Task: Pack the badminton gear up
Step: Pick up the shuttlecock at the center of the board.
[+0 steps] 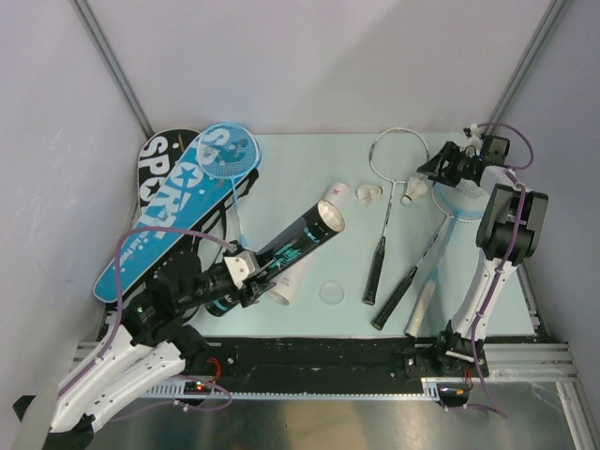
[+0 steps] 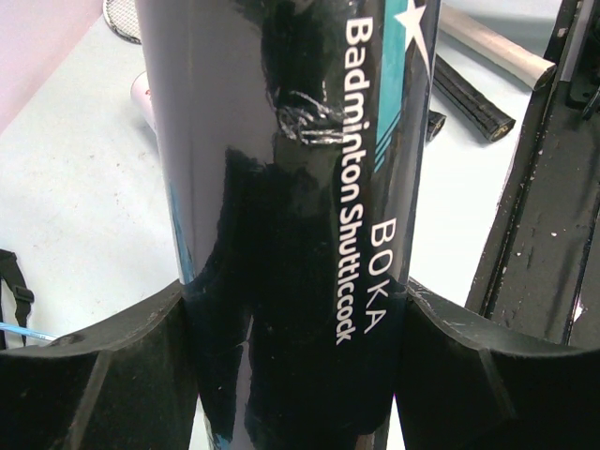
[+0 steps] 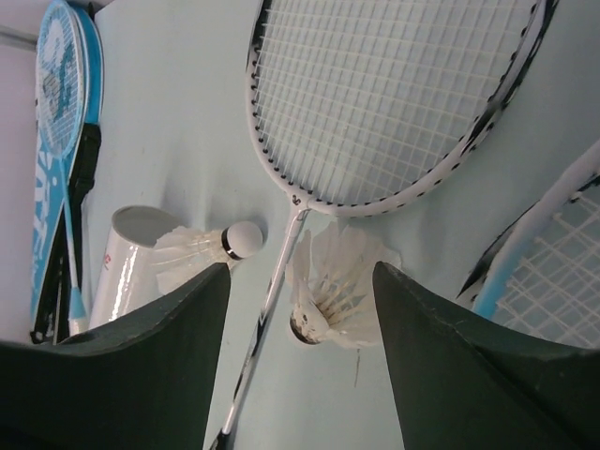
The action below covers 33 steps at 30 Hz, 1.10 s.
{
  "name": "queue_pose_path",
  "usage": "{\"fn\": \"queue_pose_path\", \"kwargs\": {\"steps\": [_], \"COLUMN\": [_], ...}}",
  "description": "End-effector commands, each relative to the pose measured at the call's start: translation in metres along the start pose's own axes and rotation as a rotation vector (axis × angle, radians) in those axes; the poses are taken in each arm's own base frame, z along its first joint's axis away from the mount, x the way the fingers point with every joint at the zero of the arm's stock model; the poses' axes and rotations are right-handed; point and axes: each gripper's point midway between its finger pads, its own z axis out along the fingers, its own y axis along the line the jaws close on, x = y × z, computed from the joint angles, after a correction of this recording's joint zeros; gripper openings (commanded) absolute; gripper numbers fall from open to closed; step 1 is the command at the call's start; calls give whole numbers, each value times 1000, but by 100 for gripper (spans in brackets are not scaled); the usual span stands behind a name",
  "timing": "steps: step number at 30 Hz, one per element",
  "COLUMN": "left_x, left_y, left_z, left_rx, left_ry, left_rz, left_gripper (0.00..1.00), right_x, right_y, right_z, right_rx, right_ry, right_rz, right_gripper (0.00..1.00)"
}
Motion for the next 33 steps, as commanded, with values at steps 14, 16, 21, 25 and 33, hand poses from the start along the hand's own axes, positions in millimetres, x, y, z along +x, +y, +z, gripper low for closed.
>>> {"fn": "queue_pose_path", "kwargs": {"steps": [14, 16, 21, 25, 33], "left_x": [-17, -17, -17, -17, -16], "left_y": [5, 6, 7, 7, 8], "left_z": [1, 0, 0, 0, 2], "left_rx": [-23, -28, -32, -35, -34], "left_ry": [-72, -73, -72, -71, -66], "left_rz": [22, 23, 23, 23, 20], "left_gripper": [39, 39, 39, 39, 39], "right_x": [23, 24, 26, 34, 44], "right_y": [22, 25, 27, 24, 15], "right_z": [-20, -23, -30, -31, -29], "right_rx": [-85, -84, -66, -61, -50], "right_ry": [115, 118, 130, 150, 174], "right_rz": [27, 20, 21, 29, 50], "right_gripper": [40, 39, 36, 36, 35]}}
